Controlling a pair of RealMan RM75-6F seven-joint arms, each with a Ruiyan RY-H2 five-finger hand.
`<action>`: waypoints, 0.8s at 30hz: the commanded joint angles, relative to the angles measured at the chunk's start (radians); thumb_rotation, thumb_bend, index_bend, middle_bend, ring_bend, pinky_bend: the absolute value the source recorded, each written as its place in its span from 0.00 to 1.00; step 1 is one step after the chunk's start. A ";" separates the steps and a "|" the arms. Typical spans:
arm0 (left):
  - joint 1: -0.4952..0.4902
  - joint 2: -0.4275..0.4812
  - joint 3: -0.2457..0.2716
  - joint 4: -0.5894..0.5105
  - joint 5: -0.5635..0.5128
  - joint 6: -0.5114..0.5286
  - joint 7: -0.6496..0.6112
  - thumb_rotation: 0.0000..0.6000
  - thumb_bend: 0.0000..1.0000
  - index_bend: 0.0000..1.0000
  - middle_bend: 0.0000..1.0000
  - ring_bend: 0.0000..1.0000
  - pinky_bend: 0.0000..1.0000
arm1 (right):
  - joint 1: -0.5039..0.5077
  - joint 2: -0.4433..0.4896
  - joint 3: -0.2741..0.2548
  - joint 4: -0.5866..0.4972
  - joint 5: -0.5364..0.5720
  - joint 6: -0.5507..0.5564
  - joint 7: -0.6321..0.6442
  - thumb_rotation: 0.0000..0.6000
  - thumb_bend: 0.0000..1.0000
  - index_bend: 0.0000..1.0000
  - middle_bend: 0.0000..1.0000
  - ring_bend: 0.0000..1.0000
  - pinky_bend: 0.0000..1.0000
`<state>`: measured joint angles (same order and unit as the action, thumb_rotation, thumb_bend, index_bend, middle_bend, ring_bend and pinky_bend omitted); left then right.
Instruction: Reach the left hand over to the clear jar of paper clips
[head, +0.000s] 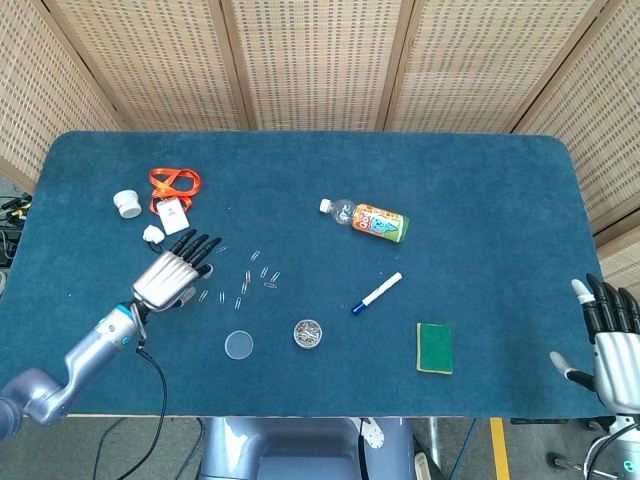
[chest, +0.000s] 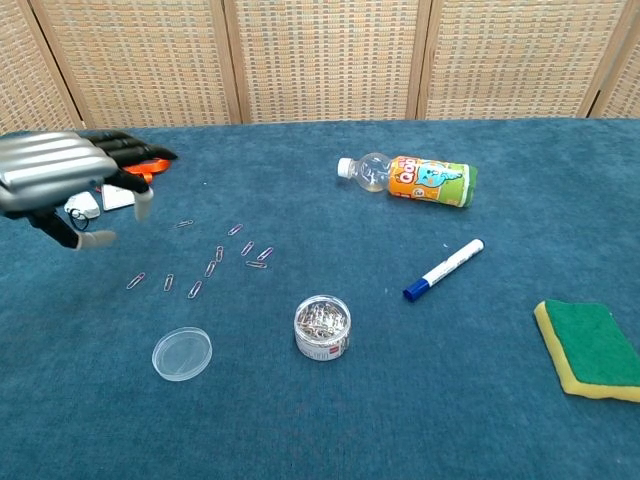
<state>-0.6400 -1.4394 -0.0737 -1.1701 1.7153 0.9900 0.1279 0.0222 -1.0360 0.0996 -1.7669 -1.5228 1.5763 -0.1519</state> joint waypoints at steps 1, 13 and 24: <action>-0.034 -0.048 0.040 0.066 0.041 -0.003 -0.001 1.00 0.37 0.43 0.00 0.00 0.00 | 0.002 -0.001 0.000 0.002 0.002 -0.003 -0.001 1.00 0.00 0.00 0.00 0.00 0.00; -0.089 -0.135 0.106 0.221 0.091 0.002 0.019 1.00 0.38 0.45 0.00 0.00 0.00 | 0.007 -0.009 0.002 0.002 0.015 -0.009 -0.017 1.00 0.00 0.00 0.00 0.00 0.00; -0.106 -0.221 0.139 0.336 0.083 0.010 0.009 1.00 0.39 0.44 0.00 0.00 0.00 | 0.008 -0.010 0.003 0.002 0.023 -0.011 -0.025 1.00 0.00 0.00 0.00 0.00 0.00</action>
<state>-0.7442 -1.6533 0.0616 -0.8421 1.8008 0.9961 0.1399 0.0300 -1.0463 0.1021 -1.7650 -1.4998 1.5657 -0.1770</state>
